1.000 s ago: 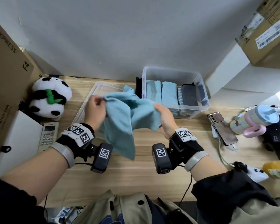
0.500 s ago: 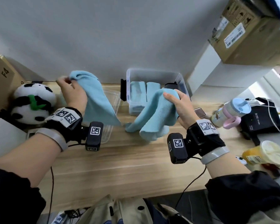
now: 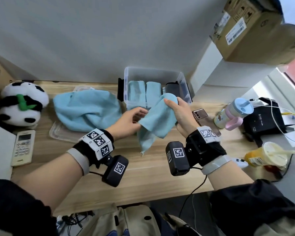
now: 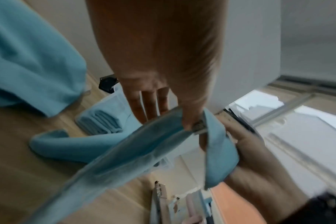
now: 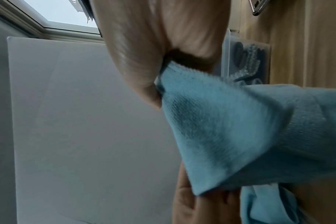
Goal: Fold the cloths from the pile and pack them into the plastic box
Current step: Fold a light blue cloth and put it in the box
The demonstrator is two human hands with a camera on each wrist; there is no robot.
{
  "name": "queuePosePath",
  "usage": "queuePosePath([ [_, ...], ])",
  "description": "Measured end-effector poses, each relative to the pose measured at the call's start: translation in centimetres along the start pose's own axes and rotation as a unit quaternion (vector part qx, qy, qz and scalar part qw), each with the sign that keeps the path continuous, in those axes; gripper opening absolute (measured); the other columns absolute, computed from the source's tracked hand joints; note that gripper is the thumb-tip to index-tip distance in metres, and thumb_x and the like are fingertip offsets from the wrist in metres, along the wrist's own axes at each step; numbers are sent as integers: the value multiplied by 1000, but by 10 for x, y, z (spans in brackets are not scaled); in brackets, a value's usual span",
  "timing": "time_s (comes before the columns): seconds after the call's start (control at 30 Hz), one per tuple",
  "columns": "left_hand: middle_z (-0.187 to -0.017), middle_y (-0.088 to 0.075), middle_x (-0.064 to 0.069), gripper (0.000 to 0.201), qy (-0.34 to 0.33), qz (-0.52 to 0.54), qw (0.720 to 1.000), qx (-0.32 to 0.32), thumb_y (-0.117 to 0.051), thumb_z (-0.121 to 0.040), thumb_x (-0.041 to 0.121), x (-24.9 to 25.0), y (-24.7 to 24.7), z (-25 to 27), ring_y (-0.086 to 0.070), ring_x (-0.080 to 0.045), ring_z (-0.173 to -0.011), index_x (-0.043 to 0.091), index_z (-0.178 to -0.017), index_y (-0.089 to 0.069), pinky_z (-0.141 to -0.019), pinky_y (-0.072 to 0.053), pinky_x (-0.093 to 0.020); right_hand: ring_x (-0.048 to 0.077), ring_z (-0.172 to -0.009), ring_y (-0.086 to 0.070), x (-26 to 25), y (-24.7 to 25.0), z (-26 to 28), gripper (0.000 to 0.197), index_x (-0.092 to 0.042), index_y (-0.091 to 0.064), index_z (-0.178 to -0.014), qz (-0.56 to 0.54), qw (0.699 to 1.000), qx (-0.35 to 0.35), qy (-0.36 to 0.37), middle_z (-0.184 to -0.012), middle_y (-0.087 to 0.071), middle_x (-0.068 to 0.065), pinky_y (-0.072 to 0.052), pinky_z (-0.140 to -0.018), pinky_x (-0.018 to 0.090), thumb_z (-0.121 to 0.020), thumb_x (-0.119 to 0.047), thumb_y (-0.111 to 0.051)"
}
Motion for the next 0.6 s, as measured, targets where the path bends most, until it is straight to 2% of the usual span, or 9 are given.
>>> queuePosePath([
  [0.03, -89, -62, 0, 27, 18, 23, 998, 48, -53, -85, -7, 1, 6, -2, -58, 1, -78, 19, -90, -60, -76, -47, -19, 19, -85, -53, 5, 4, -3, 14, -15, -54, -83, 6, 1000, 15, -5, -88, -56, 6, -43, -75, 35, -85, -25, -63],
  [0.1, -76, -58, -7, 29, 64, 81, 989, 102, -47, -89, -9, 2, 16, -4, -52, -11, -66, 15, -76, -57, -63, -43, -24, 20, -83, -52, 13, 14, -7, 17, -15, -51, -84, 35, 998, 53, -12, -85, -54, 4, -47, -67, 32, -84, -28, -62],
  [0.17, -74, -56, -9, 24, 82, 81, 986, 117, -48, -90, -6, 8, 22, -2, -48, -14, -65, 9, -74, -57, -57, -40, -24, 19, -84, -55, 17, 23, -5, 19, -14, -50, -97, 106, 990, 91, 8, -91, -56, 3, -50, -63, 30, -86, -26, -60],
  [0.23, -72, -59, -8, 17, 78, 66, 989, 109, -51, -88, -8, 8, 24, -4, -51, -11, -64, 4, -79, -61, -59, -43, -24, 15, -89, -57, 13, 24, 0, 23, -15, -52, -104, 195, 972, 106, 72, -97, -58, 0, -46, -76, 25, -85, -24, -61],
  [0.3, -78, -63, -15, 11, 81, 66, 989, 107, -54, -86, -8, 10, 23, -4, -55, -16, -70, -2, -88, -63, -66, -45, -28, 9, -93, -56, 5, 8, 11, 26, -16, -54, -106, 221, 966, 37, 127, -103, -59, -1, -44, -83, 15, -83, -22, -64],
  [0.33, -79, -64, -17, 10, 81, 66, 988, 110, -55, -85, -8, 11, 23, -4, -55, -18, -72, 1, -86, -62, -68, -44, -30, 9, -98, -56, 4, -3, 17, 31, -18, -54, -109, 224, 963, -18, 150, -108, -58, -1, -44, -89, 18, -81, -25, -66],
  [0.43, -58, -57, -2, 25, 89, 56, 986, 130, -57, -86, -3, 17, 24, -5, -46, -12, -55, 17, -72, -48, -54, -37, -25, 13, -123, -42, 2, -32, 38, 68, -20, -44, -129, 316, 910, -145, 226, -130, -47, 0, -33, -104, 25, -71, -39, -73],
  [0.5, -51, -54, 6, 26, 81, 33, 986, 143, -58, -85, 2, 25, 24, -5, -42, -9, -50, 20, -73, -44, -53, -34, -24, 14, -135, -28, 5, -42, 45, 96, -20, -27, -143, 371, 878, -156, 257, -145, -33, 0, -24, -111, 26, -66, -46, -76],
  [0.6, -63, -53, 0, 21, 71, -4, 987, 146, -57, -86, 7, 35, 22, -7, -43, -15, -57, 20, -76, -43, -58, -36, -23, 16, -144, -14, 6, -52, 49, 114, -22, -8, -149, 391, 871, -116, 273, -156, -16, 0, -17, -116, 31, -62, -56, -73],
])
Point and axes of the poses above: each hand's wrist, its own z-axis away from the middle knuckle, its own y-axis out of the back of the hand, x = y × z, the point moved 6 cm from there along -z, towards the middle knuckle
